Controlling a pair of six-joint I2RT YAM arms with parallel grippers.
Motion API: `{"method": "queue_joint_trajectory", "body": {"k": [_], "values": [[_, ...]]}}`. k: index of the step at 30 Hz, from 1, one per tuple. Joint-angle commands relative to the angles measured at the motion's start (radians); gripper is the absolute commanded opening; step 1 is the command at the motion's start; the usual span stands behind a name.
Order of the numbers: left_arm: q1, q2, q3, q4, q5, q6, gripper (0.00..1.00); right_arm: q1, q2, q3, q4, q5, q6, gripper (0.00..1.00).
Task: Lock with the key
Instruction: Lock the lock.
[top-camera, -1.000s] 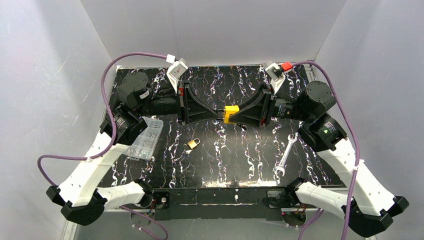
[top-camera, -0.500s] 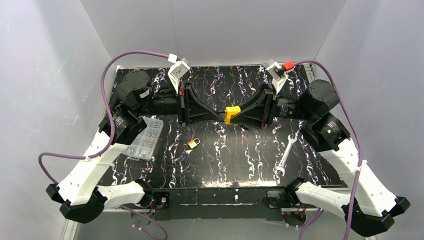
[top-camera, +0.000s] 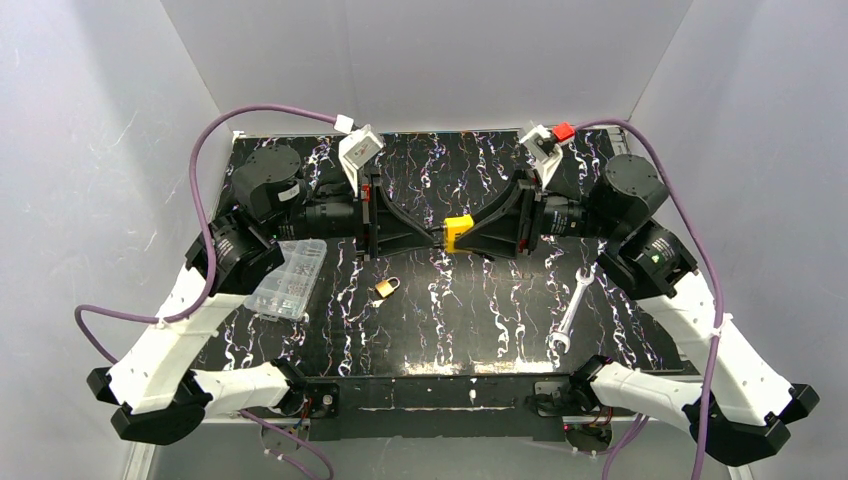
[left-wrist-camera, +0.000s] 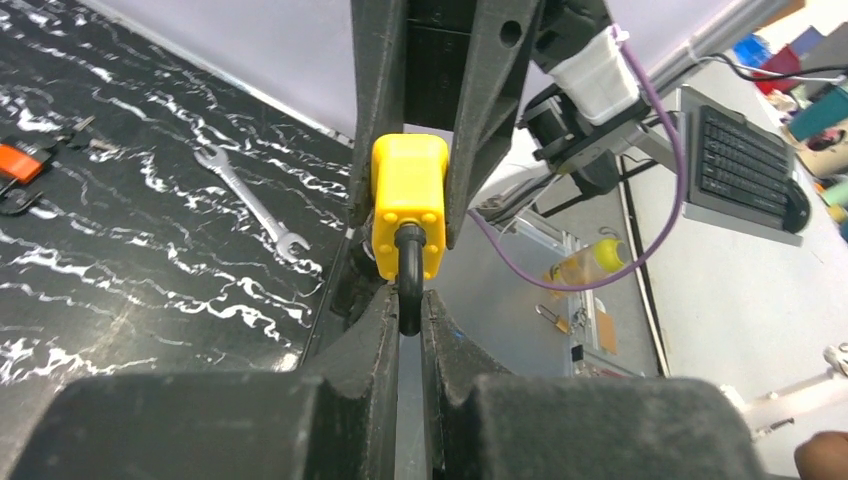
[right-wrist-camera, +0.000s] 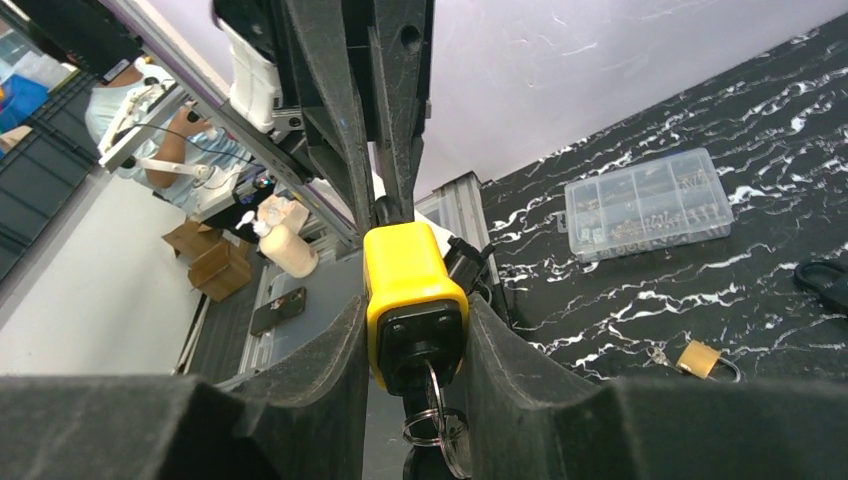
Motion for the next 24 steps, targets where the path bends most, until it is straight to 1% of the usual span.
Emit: {"method": "queue_joint_trajectory", "body": {"k": [1, 6, 11, 13, 16, 19, 21, 24], "values": [[-0.064, 0.185, -0.027, -0.017, -0.156, 0.029, 0.0, 0.123, 0.096, 0.053, 0.136, 0.056, -0.02, 0.01], [-0.069, 0.197, -0.015, -0.021, -0.153, 0.031, 0.0, 0.139, 0.099, 0.058, 0.118, 0.075, -0.033, 0.01], [-0.086, 0.193, -0.006, -0.034, -0.148, 0.072, 0.0, 0.139, 0.114, 0.073, 0.105, 0.037, -0.032, 0.01], [-0.088, 0.188, 0.001, -0.041, -0.128, 0.09, 0.0, 0.139, 0.116, 0.076, 0.086, 0.023, -0.042, 0.01], [-0.088, 0.179, 0.026, -0.051, -0.08, 0.117, 0.0, 0.14, 0.113, 0.086, 0.014, 0.03, -0.085, 0.01], [-0.088, 0.18, 0.047, -0.051, -0.044, 0.117, 0.0, 0.139, 0.114, 0.093, -0.018, 0.033, -0.104, 0.01], [-0.089, 0.18, 0.051, -0.021, 0.0, 0.096, 0.0, 0.14, 0.114, 0.089, -0.011, 0.028, -0.101, 0.01], [-0.091, 0.173, 0.038, 0.077, 0.072, 0.05, 0.0, 0.142, 0.115, 0.082, -0.006, 0.025, -0.102, 0.01]]}}
